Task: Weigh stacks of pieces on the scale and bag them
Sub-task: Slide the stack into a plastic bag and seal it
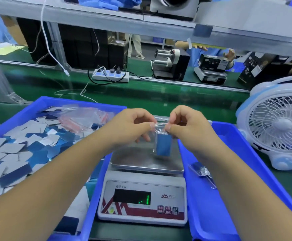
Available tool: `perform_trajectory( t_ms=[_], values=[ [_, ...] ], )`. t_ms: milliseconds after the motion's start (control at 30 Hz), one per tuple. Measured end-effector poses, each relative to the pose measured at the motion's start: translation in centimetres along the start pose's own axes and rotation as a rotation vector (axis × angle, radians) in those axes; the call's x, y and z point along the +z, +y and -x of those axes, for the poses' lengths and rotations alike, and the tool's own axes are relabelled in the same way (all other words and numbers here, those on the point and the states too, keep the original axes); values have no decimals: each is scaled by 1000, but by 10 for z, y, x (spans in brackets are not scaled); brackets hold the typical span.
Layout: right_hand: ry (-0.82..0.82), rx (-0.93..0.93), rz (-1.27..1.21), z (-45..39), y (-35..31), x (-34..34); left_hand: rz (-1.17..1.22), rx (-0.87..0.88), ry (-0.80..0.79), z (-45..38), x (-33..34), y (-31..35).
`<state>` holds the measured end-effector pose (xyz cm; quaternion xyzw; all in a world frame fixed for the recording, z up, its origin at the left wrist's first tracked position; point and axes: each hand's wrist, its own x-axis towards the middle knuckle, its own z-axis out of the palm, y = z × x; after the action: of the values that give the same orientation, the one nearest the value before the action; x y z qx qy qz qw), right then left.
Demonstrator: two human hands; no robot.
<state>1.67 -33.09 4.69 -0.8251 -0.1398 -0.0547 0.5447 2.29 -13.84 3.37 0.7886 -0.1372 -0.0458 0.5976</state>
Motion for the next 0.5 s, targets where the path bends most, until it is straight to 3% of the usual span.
perform_trajectory(
  t_ms=[200,367,500],
  values=[
    [194,249,18,-2,44,-76,-181,161,117,-9,25,-12],
    [55,469,512,4,96,-95,-214,224,176,-10,26,-22],
    [-9,433,668,3,97,-90,-231,222,176,-9,24,-26]
  ],
)
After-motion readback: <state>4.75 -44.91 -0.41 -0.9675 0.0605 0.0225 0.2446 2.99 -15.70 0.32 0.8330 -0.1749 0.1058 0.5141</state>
